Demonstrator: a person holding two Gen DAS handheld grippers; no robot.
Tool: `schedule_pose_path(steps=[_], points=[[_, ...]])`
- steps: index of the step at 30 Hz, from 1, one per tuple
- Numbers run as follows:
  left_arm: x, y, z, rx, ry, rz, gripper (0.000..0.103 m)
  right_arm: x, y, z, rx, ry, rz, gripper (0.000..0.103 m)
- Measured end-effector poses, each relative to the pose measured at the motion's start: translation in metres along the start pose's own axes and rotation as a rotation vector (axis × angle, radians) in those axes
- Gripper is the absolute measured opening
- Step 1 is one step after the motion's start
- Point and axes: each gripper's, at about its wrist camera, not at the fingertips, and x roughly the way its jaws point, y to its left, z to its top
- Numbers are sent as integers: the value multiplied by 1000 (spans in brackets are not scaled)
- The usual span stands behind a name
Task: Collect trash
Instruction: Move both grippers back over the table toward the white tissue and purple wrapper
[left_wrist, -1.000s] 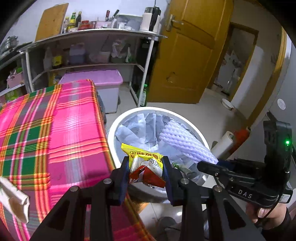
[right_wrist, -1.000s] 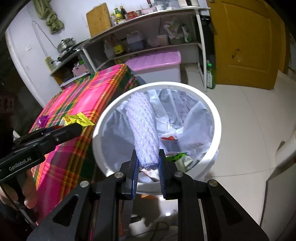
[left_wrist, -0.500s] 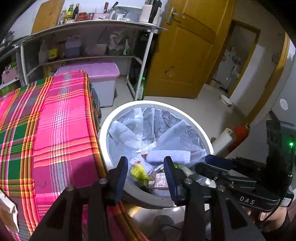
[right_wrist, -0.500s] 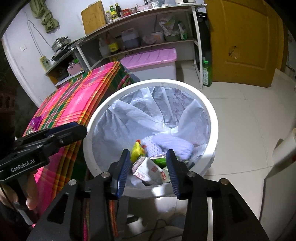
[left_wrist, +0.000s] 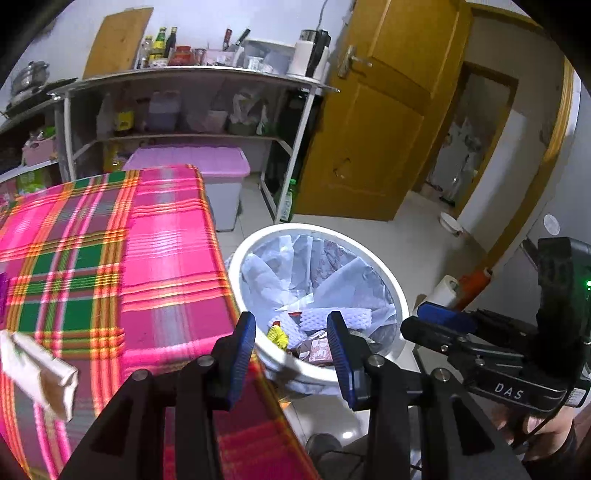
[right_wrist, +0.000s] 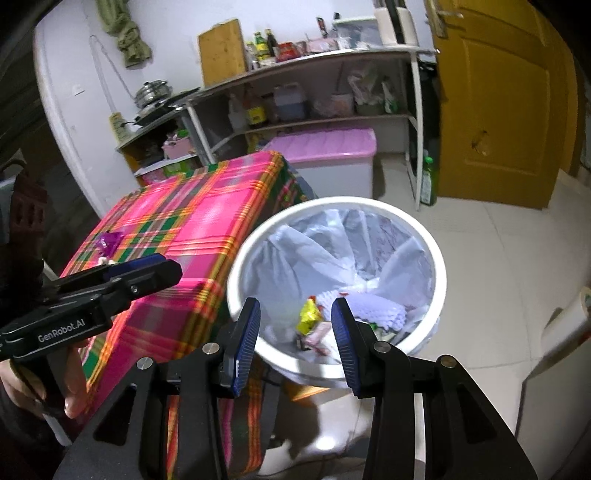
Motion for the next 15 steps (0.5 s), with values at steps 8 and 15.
schedule_pose_path(steps=[8,15], points=[[-39,11,-11,-21,-42,30,40,-18,35,-1,-71,-27,36,41],[-68,22,-19,-37,-79,52,40,-24,58,-2,-113,-34,64,41]])
